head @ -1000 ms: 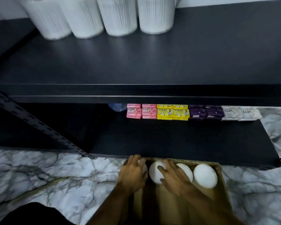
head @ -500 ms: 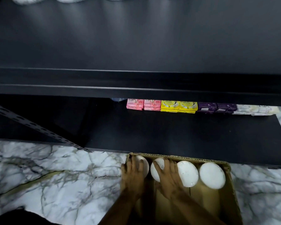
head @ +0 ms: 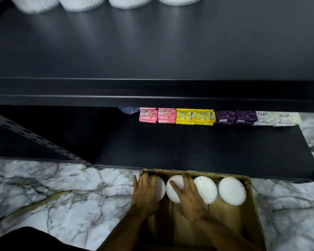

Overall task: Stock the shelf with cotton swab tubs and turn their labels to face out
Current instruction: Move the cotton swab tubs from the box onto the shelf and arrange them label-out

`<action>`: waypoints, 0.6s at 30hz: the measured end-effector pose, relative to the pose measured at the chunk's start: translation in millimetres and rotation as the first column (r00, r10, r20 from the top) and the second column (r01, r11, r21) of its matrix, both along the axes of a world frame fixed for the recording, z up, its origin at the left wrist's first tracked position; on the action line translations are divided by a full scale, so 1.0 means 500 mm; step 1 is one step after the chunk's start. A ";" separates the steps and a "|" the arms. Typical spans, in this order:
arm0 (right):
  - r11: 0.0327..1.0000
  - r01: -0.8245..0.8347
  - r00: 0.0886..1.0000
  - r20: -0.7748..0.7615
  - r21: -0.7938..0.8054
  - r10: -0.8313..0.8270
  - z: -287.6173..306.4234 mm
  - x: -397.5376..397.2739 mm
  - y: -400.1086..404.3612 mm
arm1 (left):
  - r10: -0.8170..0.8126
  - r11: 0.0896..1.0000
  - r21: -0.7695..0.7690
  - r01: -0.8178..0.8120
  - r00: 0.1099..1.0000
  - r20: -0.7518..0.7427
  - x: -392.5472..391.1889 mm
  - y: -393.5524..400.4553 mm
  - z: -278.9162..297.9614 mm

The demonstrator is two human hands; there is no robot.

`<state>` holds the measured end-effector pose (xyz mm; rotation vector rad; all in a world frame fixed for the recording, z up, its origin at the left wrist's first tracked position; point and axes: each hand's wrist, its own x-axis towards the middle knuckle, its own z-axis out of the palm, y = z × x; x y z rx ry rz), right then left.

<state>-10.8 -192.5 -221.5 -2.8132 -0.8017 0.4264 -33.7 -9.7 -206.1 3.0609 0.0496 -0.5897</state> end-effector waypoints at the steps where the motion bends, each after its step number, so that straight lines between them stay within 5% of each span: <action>1: 1.000 -0.011 1.000 0.014 0.012 0.011 0.009 -0.001 -0.003 | 0.020 0.999 -0.039 -0.021 1.000 -0.006 -0.005 0.000 0.007; 6: 0.997 -0.042 0.997 0.063 0.071 0.038 0.071 0.000 -0.019 | 0.128 0.961 -0.250 -0.116 0.991 0.035 -0.025 0.005 0.063; 12: 0.994 0.019 0.998 -0.058 0.106 -0.013 0.184 -0.004 -0.022 | 0.159 0.938 -0.330 -0.107 0.978 0.135 -0.026 0.011 0.193; 18: 0.934 0.088 0.994 0.036 0.346 -0.107 0.329 0.003 -0.036 | 0.187 0.909 -0.412 -0.056 0.940 0.284 -0.029 0.023 0.345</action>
